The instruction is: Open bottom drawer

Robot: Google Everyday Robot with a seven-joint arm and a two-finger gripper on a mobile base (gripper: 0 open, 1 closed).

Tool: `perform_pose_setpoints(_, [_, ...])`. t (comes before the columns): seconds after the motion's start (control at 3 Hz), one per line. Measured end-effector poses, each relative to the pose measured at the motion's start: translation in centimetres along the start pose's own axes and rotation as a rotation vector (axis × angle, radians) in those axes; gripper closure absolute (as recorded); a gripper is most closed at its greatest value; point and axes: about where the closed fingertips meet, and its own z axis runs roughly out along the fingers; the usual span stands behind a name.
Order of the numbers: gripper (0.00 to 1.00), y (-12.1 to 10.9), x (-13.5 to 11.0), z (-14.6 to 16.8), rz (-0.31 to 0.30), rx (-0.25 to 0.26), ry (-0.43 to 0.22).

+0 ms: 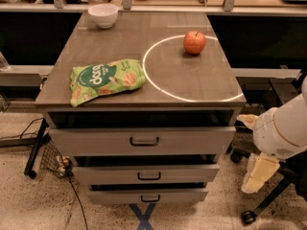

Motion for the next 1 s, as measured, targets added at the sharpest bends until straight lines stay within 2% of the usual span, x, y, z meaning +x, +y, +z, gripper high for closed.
perform_pose_setpoints(0.33, [0.0,0.1,-0.1,0.0,0.0,-0.005,-0.004])
perform_pose_setpoints(1.0, [0.0,3.8,2.2,7.3,0.019,-0.06,-0.003])
